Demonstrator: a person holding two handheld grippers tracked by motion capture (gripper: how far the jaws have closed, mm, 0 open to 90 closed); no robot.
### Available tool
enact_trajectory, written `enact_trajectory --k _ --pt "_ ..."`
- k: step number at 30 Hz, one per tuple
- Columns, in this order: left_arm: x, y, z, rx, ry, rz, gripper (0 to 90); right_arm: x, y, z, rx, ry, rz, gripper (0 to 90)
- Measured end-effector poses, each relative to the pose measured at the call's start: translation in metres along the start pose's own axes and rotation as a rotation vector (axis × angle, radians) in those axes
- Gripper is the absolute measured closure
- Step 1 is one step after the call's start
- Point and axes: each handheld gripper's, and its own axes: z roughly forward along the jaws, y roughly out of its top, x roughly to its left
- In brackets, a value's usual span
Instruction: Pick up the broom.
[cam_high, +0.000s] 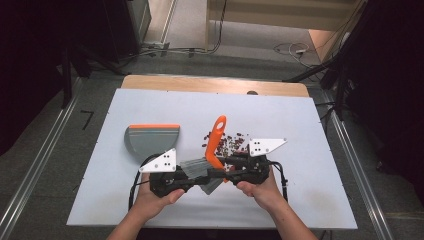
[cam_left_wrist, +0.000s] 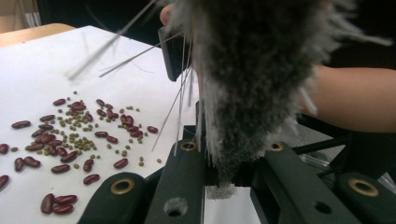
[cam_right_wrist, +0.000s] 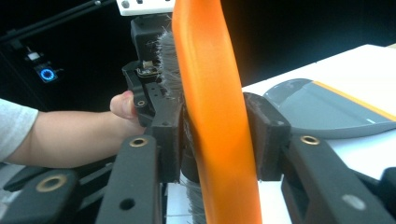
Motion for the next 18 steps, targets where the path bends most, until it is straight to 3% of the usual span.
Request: enact_trajectory --k 3,8,12,13,18 --pt "0.0012 -0.0003 -0.0005 0.005 -0.011 -0.008 85.5 -0.0026 -0.0004 -0.0006 0.001 0.012 0.024 67.5" --pt "0.0036 -0.0016 0.0003 0.008 -0.016 -0.021 84.4 0.0009 0.0006 -0.0008 0.027 -0.017 0.003 68.2" --pt "0.0038 -0.0016 0.0010 0.001 0.039 -0.031 71.0 0.0034 0.0018 0.0003 0.034 -0.080 -0.003 68.4" --pt "0.0042 -0.0017 -0.0007 -0.008 0.077 -0.041 66.6 0.0044 0.0020 0.0007 0.036 -0.098 -0.010 68.4" --pt "0.0077 -0.0027 -0.0070 -0.042 0.109 -0.054 44.4 0.0038 0.0020 -0.0017 0.036 -0.179 -0.006 68.4"
